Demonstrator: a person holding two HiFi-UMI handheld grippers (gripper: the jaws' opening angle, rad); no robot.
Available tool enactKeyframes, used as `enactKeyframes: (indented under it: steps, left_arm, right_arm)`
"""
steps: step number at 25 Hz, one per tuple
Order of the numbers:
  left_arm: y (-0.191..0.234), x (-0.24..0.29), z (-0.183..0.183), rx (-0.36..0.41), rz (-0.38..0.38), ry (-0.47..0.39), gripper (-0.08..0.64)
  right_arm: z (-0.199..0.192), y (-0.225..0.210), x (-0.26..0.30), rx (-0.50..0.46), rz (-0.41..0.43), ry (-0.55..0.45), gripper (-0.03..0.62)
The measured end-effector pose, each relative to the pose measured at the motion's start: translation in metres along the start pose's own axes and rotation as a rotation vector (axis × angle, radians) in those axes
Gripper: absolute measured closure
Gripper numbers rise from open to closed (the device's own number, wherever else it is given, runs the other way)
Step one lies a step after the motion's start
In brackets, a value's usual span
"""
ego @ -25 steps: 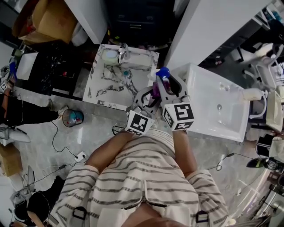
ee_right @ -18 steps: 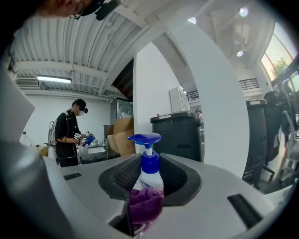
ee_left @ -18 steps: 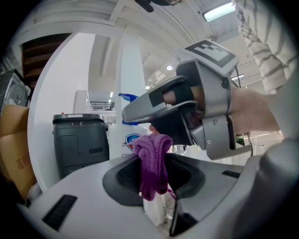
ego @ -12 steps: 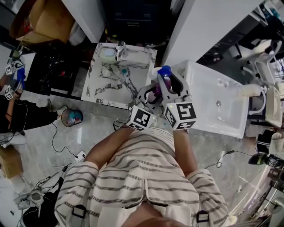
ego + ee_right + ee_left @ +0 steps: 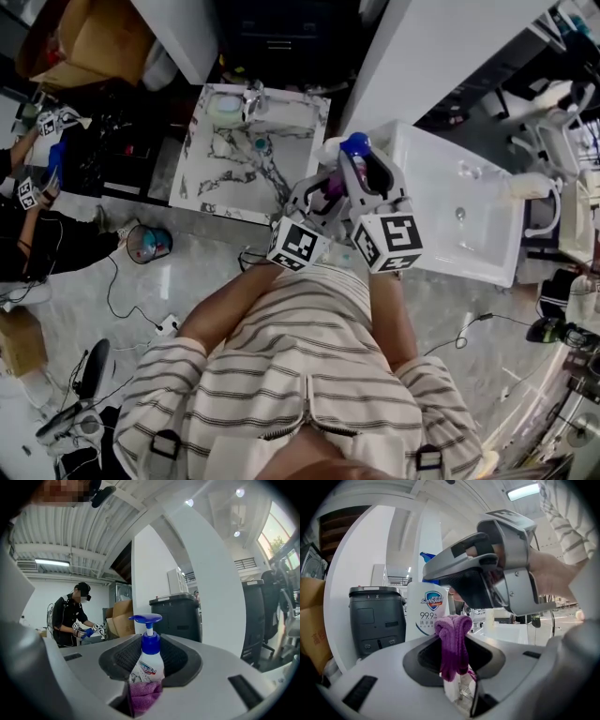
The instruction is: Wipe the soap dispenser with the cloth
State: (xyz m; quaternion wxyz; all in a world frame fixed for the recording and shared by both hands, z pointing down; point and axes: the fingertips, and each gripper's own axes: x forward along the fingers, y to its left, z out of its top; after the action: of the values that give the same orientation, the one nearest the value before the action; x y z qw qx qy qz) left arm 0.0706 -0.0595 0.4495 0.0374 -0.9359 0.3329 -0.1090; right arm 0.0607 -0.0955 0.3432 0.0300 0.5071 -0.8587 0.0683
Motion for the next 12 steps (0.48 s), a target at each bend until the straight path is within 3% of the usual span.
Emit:
enactKeyframes:
  steps: [12]
  left_arm:
    - [0.01,-0.015,-0.012,-0.029,0.022,0.02,0.439]
  right_arm:
    - [-0.004,-0.004,-0.005,0.011,-0.016,0.005,0.46]
